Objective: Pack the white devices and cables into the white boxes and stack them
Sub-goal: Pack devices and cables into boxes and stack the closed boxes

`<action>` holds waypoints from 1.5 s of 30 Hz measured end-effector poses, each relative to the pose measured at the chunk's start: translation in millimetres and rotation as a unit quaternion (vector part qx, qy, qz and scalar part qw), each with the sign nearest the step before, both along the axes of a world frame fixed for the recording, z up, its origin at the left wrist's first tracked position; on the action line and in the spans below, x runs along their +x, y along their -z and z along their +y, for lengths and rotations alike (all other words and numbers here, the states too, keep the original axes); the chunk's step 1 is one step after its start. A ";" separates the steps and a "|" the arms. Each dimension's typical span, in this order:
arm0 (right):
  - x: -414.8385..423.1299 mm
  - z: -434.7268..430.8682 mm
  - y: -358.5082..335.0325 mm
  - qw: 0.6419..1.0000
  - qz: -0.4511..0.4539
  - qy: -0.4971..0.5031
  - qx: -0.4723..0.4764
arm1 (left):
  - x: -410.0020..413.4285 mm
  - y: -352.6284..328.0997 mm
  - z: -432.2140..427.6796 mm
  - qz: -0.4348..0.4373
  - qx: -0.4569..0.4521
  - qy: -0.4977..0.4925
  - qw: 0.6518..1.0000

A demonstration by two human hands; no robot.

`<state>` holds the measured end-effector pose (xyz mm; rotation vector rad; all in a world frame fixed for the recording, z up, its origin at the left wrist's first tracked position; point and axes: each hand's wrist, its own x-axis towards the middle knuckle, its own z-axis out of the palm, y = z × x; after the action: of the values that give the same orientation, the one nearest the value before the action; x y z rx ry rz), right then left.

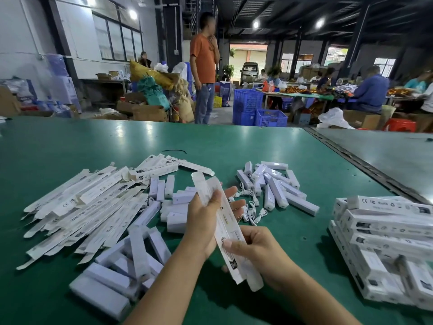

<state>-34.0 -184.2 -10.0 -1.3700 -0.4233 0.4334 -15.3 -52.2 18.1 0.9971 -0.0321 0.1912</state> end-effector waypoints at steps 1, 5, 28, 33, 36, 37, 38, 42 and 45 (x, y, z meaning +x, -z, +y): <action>0.1 0.7 -0.1 1.000 0.000 0.012 -0.004 | 0.9 0.8 -0.1 0.000 -0.001 0.004 1.000; 6.8 -1.7 0.6 0.995 0.023 0.095 0.034 | -0.4 14.7 1.9 0.021 0.080 0.008 0.997; 20.3 -24.5 0.1 0.952 -0.098 0.287 -0.031 | -16.2 42.4 -2.1 -0.075 0.391 0.089 0.913; 20.3 -38.7 -0.6 0.975 -0.136 0.175 -0.026 | -11.3 42.6 -1.0 -0.071 0.331 0.028 0.940; 20.2 -38.6 0.6 0.972 -0.165 0.163 -0.026 | -12.0 43.2 0.3 -0.087 0.360 -0.016 0.929; 20.5 -37.5 1.6 0.970 -0.176 0.167 -0.031 | -12.1 43.3 0.7 -0.091 0.367 -0.024 0.926; 20.6 -36.5 2.1 0.967 -0.182 0.173 -0.033 | -11.7 43.5 1.0 -0.093 0.372 -0.024 0.923; 19.7 -38.4 0.1 0.963 -0.196 0.183 -0.022 | -12.8 43.9 2.9 -0.088 0.370 0.027 0.924; 18.0 -41.7 -2.1 0.960 -0.213 0.177 -0.046 | -13.5 44.1 3.9 -0.084 0.368 0.051 0.925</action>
<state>-16.0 -225.9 -7.9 -1.5960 -0.4991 -0.1451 -28.8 -48.2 -26.0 1.7232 -0.3326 0.1697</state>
